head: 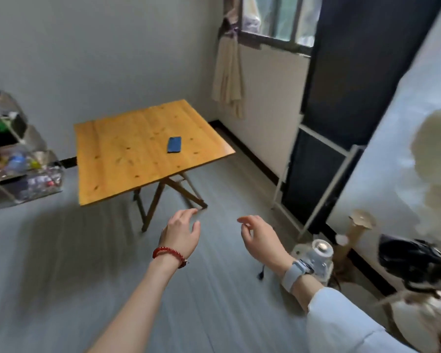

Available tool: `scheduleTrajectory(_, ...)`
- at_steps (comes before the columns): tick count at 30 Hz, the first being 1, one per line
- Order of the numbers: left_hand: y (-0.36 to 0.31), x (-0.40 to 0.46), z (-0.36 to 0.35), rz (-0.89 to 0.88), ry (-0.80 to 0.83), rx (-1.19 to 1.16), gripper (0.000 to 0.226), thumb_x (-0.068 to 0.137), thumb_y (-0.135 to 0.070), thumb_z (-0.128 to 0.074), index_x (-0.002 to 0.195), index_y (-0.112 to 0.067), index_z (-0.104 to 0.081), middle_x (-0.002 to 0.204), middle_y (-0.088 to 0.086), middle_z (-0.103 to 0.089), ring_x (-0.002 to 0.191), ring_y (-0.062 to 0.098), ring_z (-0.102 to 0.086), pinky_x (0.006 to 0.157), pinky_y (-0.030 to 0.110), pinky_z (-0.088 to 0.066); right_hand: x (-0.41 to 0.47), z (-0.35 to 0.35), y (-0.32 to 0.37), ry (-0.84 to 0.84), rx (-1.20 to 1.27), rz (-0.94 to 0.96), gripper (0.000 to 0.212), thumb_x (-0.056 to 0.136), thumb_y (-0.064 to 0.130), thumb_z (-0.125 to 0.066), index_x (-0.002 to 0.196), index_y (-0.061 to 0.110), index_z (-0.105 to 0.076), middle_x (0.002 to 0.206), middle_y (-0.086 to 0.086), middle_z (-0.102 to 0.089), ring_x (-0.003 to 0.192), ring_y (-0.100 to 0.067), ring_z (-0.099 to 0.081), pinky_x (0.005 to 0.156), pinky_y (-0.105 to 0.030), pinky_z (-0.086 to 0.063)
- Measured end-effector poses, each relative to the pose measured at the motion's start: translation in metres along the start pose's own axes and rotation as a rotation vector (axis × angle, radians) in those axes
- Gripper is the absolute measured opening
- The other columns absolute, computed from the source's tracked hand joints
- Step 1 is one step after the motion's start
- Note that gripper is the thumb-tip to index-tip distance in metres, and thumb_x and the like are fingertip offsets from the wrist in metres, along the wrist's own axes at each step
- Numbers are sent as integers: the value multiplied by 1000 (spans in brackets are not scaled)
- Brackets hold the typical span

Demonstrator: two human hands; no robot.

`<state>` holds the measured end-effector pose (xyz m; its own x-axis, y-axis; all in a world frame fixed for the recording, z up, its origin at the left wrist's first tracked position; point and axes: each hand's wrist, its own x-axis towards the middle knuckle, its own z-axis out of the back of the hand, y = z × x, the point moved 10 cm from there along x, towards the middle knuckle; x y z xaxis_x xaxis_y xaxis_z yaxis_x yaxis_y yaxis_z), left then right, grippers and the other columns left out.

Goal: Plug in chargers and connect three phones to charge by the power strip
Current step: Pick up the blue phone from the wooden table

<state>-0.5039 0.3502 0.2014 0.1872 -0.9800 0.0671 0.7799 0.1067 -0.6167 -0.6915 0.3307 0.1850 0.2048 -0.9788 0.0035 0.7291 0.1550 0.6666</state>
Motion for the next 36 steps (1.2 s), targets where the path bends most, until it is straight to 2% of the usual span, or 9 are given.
scheduleTrajectory(6,89,109,22,128,-32,-18,33,90,-21,-47,121,-13,-52,128,11,-51,117,26,-48,97,34,-38,126,-64,40,82,-9,44,30,92,21,-40,116,17,-57,121,-5,-56,106,-21,-57,87,-30,-42)
scheduleTrajectory(17,195,386,69,183,28,1,39,92,-23,-42,129,-14,-43,136,9,-42,123,27,-40,99,38,-39,388,-139,101,171,-32,-29,31,94,19,-39,121,14,-54,125,-7,-55,111,-23,-55,92,-30,-42)
scheduleTrajectory(21,235,453,44,224,88,10,41,92,-25,-40,132,-16,-39,137,8,-39,120,27,-42,96,39,-42,465,-168,91,168,-37,-80,31,93,16,-39,120,11,-54,124,-9,-57,108,-23,-56,90,-29,-42)
scheduleTrajectory(26,303,516,-10,359,172,-6,46,91,-26,-42,135,-18,-32,142,6,-29,122,26,-39,94,35,-41,563,-231,63,235,-63,-146,35,91,13,-39,123,7,-51,125,-12,-56,109,-27,-55,89,-32,-44)
scheduleTrajectory(28,332,536,-30,438,210,2,49,91,-28,-42,137,-19,-28,145,6,-24,124,27,-36,98,37,-40,600,-256,50,259,-71,-187,36,91,14,-39,125,6,-50,126,-14,-56,112,-28,-54,92,-33,-42)
scheduleTrajectory(33,385,574,-64,536,295,99,58,88,-35,-46,139,-23,-22,151,7,-12,136,31,-17,109,50,-28,663,-308,32,317,-139,-286,45,92,21,-40,135,8,-36,131,-20,-46,119,-36,-44,96,-40,-38)
scheduleTrajectory(36,404,589,-79,538,329,215,63,86,-41,-48,140,-29,-18,154,4,-4,140,31,0,112,54,-15,689,-330,26,325,-173,-334,55,91,29,-43,140,8,-27,135,-22,-39,124,-38,-35,99,-43,-35)
